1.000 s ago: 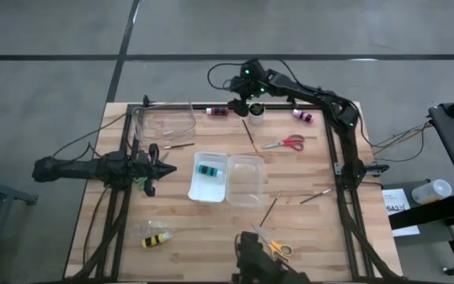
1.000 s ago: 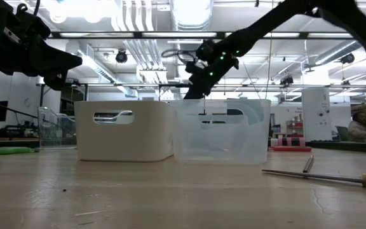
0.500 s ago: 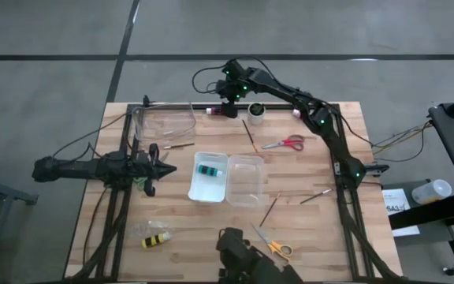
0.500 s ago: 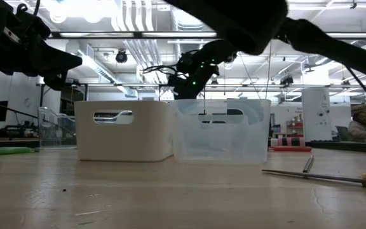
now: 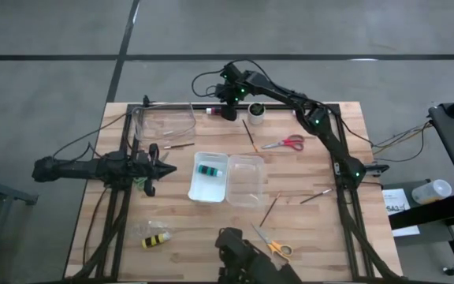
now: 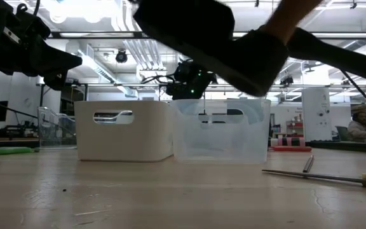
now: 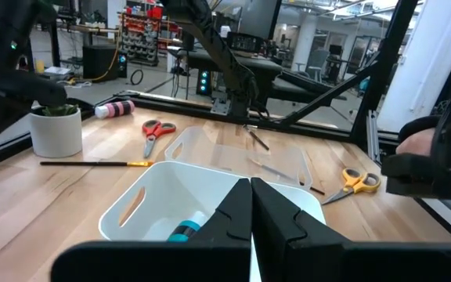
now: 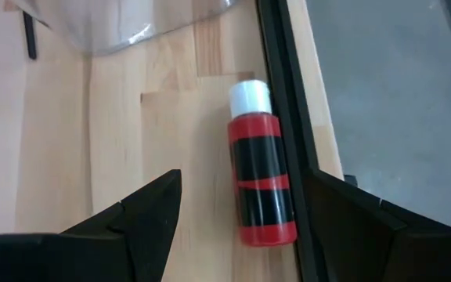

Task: Pick & Place Paint Supplies
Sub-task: Put the red paint bottle into the white bin

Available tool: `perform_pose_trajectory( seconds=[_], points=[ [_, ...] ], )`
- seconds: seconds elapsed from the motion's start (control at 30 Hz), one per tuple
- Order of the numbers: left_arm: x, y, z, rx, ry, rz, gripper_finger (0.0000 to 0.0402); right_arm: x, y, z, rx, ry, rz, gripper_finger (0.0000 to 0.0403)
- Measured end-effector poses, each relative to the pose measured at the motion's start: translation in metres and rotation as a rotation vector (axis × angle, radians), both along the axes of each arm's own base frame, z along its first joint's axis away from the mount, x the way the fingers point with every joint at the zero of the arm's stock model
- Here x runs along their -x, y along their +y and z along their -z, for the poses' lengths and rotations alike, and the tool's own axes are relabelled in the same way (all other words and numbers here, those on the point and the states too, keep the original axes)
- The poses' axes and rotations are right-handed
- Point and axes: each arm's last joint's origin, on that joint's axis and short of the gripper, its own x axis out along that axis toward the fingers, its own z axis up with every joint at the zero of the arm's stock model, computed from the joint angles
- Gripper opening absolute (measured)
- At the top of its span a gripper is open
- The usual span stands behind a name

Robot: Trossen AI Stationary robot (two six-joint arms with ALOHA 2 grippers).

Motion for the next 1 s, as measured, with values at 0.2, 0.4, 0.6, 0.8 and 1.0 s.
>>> perform_pose_trajectory(
  seconds=[0.2, 0.4, 0.6, 0.8, 1.0],
  points=[
    [0.0, 0.0, 0.0, 0.0, 0.0, 0.0, 0.0001, 0.001, -0.002, 0.015, -0.022, 0.036, -0.003, 0.0265],
    [0.0, 0.0, 0.0, 0.0, 0.0, 0.0, 0.0001, 0.002, -0.004, 0.023, -0.035, 0.052, 0.002, 0.0265],
    [0.0, 0.0, 0.0, 0.0, 0.0, 0.0, 0.0001, 0.003, -0.008, 0.034, -0.049, 0.069, 0.01, 0.0265],
    [0.0, 0.0, 0.0, 0.0, 0.0, 0.0, 0.0001, 0.003, -0.008, 0.046, -0.069, 0.091, 0.006, 0.0265],
    [0.0, 0.0, 0.0, 0.0, 0.0, 0.0, 0.0001, 0.005, -0.011, 0.046, -0.078, 0.082, 0.005, 0.0265]
  ],
)
